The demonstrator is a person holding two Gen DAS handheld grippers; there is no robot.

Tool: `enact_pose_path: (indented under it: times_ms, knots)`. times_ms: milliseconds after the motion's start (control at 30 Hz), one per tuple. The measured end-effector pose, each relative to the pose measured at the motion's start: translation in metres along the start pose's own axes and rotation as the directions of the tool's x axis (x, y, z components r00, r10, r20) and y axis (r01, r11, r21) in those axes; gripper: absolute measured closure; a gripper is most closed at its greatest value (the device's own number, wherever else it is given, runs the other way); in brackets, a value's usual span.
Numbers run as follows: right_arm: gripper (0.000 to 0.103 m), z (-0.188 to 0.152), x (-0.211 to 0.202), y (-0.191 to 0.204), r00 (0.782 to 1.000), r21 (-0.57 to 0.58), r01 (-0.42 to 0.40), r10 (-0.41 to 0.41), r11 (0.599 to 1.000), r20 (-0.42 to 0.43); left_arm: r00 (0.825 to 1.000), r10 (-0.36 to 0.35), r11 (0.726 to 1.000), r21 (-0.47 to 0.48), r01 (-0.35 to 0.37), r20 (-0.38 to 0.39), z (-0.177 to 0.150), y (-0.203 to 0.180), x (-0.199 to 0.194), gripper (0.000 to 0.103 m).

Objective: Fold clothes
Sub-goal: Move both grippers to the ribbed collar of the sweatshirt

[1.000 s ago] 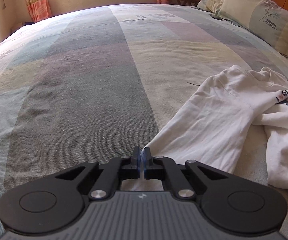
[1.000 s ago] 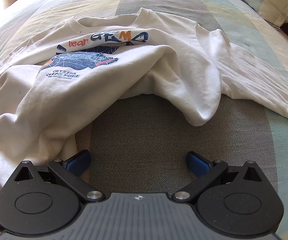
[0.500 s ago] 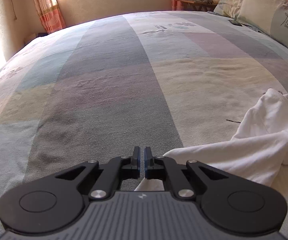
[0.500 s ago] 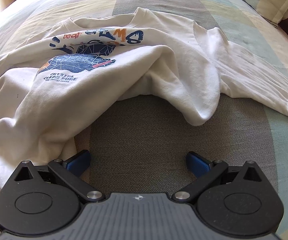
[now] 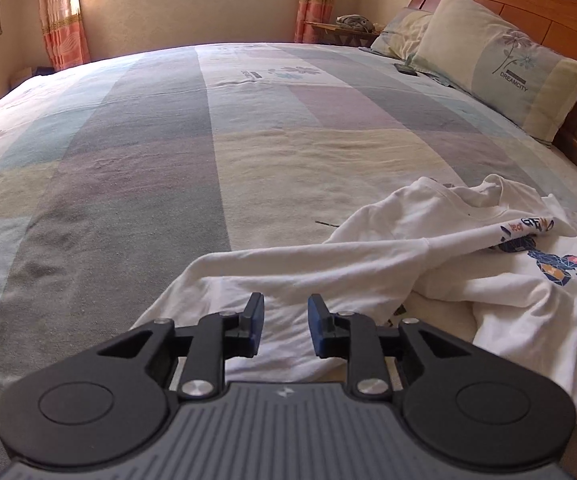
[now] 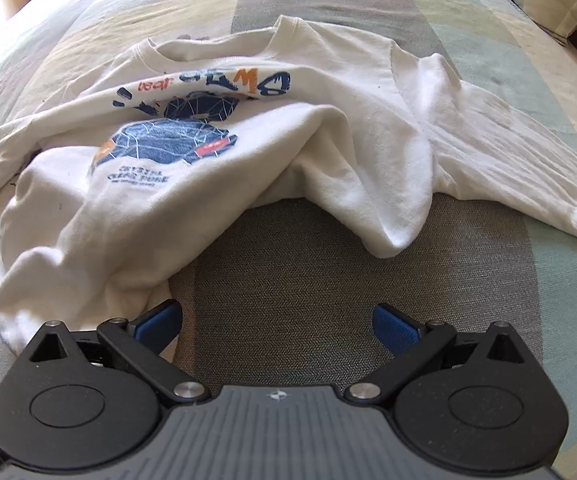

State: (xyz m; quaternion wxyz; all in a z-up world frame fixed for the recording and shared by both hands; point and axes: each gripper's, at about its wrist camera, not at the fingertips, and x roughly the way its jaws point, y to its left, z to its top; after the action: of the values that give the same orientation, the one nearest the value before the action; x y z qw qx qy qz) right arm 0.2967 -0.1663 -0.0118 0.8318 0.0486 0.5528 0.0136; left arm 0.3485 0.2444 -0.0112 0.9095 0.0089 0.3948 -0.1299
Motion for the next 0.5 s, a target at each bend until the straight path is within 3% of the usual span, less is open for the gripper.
enact_pose_path:
  times_ms: [100, 233, 333, 500]
  knots:
    - [0.0, 0.027, -0.035, 0.002, 0.991, -0.068, -0.035, 0.043, 0.997, 0.129, 0.999, -0.04, 0.998, -0.043, 0.039, -0.026, -0.012, -0.014, 0.0, 0.074]
    - [0.0, 0.073, -0.054, 0.014, 0.944, -0.189, -0.169, 0.214, 0.967, 0.252, 0.993, -0.113, 0.985, -0.132, 0.109, -0.022, -0.023, -0.024, -0.002, 0.058]
    - [0.0, 0.117, -0.039, 0.029, 0.898, -0.301, -0.304, 0.378, 0.904, 0.227, 0.994, -0.107, 0.981, -0.165, 0.101, -0.028, -0.027, -0.027, -0.001, 0.058]
    - [0.0, 0.169, 0.006, 0.052, 0.851, -0.343, -0.463, 0.519, 0.817, 0.087, 0.995, -0.087, 0.976, -0.206, 0.076, -0.044, -0.035, -0.03, -0.005, 0.057]
